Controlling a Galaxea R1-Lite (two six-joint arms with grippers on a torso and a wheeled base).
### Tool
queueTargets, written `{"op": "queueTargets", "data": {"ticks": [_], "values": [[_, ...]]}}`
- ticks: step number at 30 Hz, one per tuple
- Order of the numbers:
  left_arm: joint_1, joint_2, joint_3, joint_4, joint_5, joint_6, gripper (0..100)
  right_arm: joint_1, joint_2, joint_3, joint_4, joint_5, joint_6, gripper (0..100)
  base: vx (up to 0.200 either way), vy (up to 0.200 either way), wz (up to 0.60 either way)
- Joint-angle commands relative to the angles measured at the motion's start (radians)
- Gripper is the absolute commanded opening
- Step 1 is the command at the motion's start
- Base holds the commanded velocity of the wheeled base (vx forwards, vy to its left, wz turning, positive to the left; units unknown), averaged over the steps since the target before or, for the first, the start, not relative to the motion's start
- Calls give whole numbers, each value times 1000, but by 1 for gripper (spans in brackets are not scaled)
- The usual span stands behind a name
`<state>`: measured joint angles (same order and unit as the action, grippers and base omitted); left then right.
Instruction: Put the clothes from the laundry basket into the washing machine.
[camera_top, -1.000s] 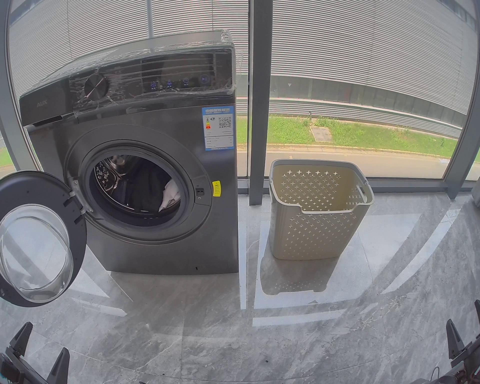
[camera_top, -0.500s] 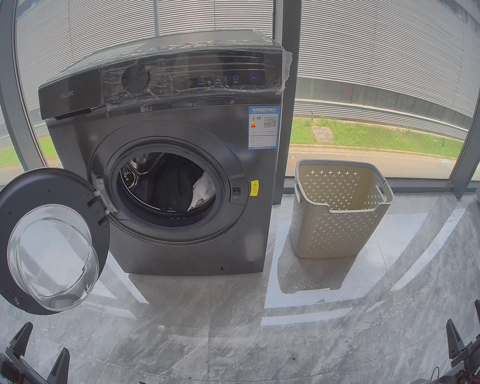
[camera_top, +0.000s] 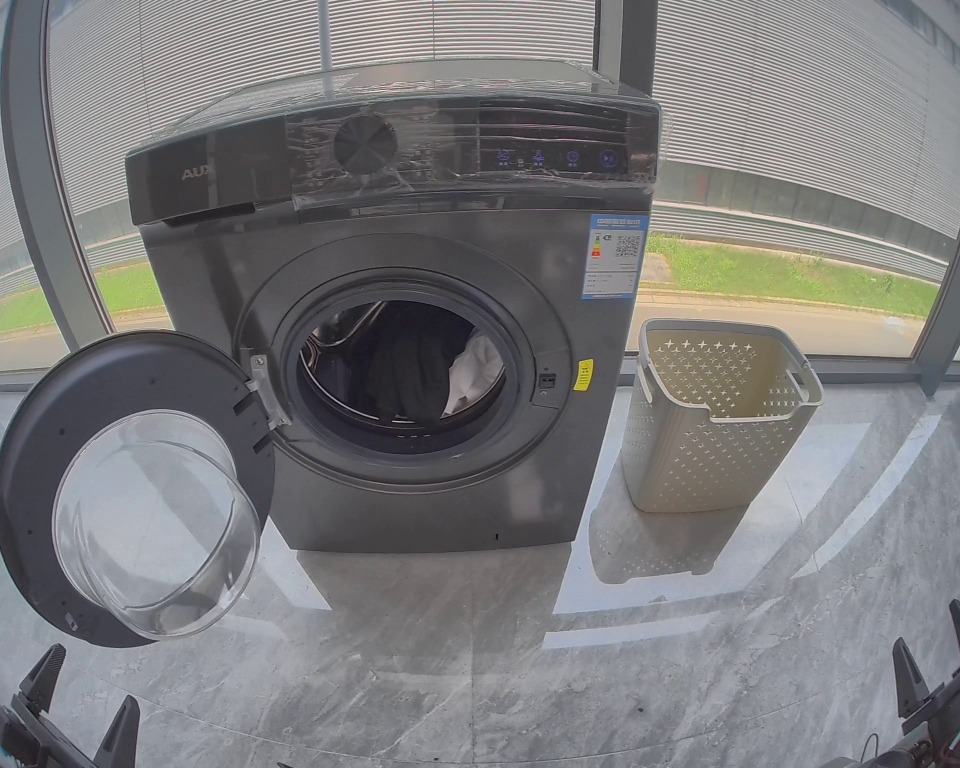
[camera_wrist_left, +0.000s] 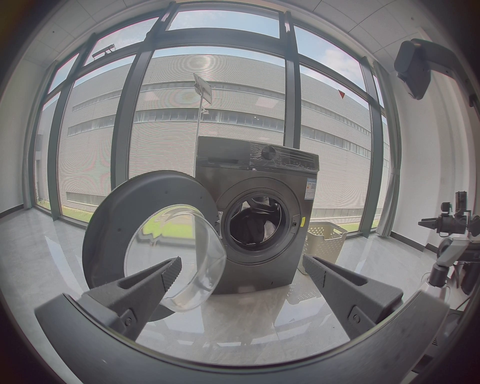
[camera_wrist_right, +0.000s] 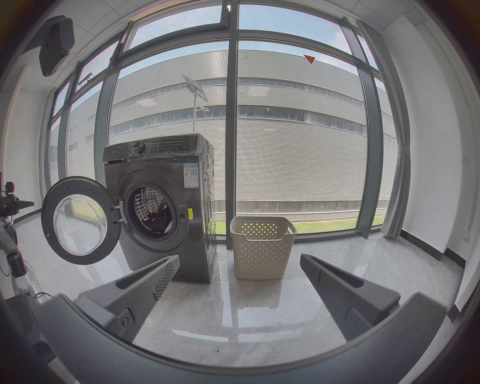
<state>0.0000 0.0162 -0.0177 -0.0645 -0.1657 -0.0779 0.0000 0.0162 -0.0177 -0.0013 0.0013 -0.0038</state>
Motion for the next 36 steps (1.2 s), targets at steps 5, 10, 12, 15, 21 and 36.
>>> {"op": "queueTargets", "data": {"ticks": [5, 10, 12, 15, 21, 36], "values": [[0, -16, 18, -1, 0, 0, 100, 0, -12, 18, 0, 0, -1, 100, 0, 200, 0], [0, -16, 18, -1, 0, 0, 100, 0, -12, 18, 0, 0, -1, 100, 0, 200, 0], [0, -16, 18, -1, 0, 1, 100, 0, -12, 18, 0, -1, -1, 100, 0, 200, 0], [0, -16, 18, -1, 0, 0, 100, 0, -12, 18, 0, -1, -1, 100, 0, 200, 0], [0, -16, 18, -1, 0, 0, 100, 0, -12, 18, 0, 0, -1, 100, 0, 200, 0], [0, -16, 18, -1, 8, 0, 100, 0, -12, 18, 0, 0, -1, 100, 0, 200, 0]]}}
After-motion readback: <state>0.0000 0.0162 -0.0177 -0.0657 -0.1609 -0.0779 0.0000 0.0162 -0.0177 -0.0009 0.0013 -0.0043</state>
